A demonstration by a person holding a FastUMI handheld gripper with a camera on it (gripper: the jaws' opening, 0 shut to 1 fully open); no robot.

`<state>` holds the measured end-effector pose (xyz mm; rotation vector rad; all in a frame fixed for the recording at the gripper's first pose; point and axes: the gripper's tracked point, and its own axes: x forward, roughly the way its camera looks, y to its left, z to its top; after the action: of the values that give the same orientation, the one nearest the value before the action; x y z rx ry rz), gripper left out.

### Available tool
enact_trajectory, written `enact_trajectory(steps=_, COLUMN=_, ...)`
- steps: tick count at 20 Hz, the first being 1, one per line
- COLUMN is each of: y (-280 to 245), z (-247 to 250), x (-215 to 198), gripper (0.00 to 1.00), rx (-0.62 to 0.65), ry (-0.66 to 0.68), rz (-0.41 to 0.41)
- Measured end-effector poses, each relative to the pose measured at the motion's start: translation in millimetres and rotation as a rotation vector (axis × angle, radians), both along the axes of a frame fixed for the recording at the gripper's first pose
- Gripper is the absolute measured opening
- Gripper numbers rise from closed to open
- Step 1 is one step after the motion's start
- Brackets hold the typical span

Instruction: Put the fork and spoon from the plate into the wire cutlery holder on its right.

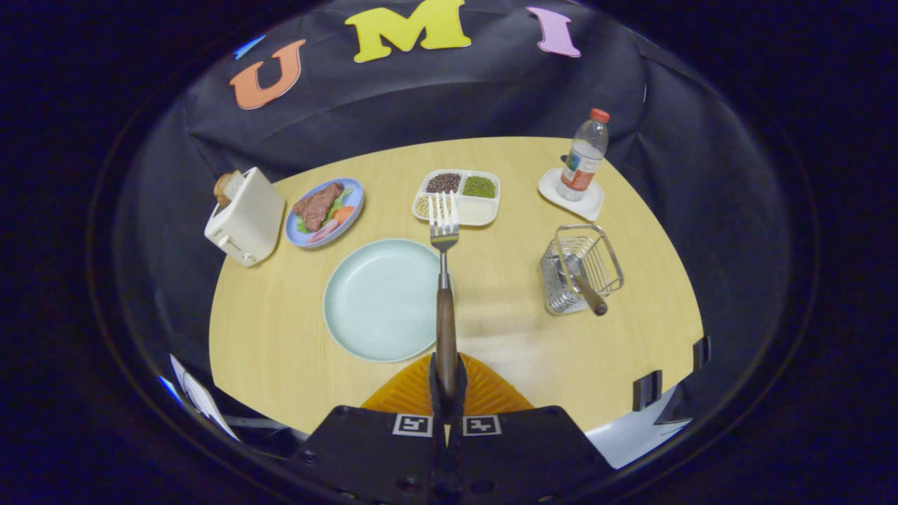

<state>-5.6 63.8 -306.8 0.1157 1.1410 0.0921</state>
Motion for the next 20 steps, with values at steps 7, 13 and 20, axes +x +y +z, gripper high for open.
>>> enact_trajectory(steps=7, y=-58.4, z=4.3, x=1.4, gripper=0.01, rx=-0.026, ry=-0.021, rz=-0.019)
enact_trajectory(steps=13, y=-98.9, z=-13.0, x=-14.7, gripper=0.01, rx=-0.002, ry=0.055, rz=-0.06)
enact_trajectory(steps=20, y=-129.6, z=-35.2, x=-17.8, gripper=0.01, rx=0.016, ry=0.125, rz=-0.105)
